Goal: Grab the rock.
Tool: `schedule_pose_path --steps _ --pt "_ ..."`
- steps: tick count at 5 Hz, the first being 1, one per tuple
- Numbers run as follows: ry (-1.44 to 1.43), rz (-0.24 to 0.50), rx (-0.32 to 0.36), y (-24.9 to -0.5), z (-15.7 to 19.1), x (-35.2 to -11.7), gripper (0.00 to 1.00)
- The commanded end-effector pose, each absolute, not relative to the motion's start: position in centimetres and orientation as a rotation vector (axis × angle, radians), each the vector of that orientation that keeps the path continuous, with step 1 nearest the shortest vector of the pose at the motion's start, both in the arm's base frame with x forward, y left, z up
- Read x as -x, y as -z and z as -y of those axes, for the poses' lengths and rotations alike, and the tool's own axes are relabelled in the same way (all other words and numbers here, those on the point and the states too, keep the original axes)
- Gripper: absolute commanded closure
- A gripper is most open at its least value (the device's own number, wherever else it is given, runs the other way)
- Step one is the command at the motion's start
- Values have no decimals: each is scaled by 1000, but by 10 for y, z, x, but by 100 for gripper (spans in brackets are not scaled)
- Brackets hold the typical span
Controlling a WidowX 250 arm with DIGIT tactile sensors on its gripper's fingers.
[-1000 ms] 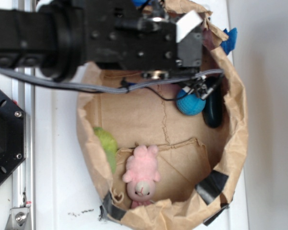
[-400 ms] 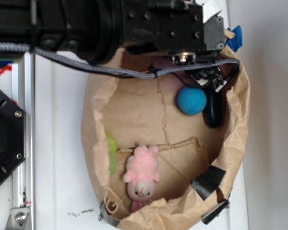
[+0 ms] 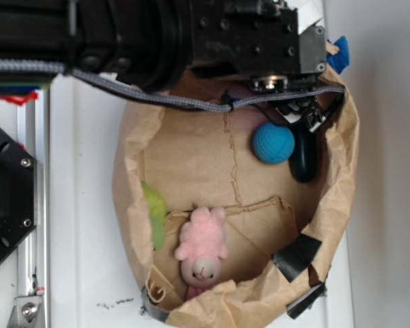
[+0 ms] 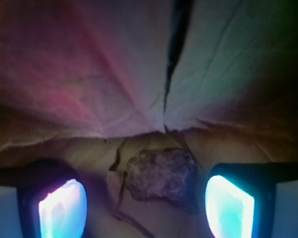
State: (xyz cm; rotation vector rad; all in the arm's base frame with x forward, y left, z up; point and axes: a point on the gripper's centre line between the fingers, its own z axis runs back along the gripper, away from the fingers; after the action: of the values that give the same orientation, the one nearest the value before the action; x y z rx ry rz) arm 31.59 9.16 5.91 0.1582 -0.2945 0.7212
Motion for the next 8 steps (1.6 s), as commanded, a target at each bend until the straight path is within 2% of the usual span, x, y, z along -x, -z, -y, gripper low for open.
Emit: schedule_pose_path --steps 1,2,3,8 --pt "-712 346 -142 -59 -102 -326 0" --pt "-711 337 -158 -51 -99 -326 9" --pt "-705 340 -150 -53 -96 -323 100" --pt "-677 339 -171 -53 -71 -296 100"
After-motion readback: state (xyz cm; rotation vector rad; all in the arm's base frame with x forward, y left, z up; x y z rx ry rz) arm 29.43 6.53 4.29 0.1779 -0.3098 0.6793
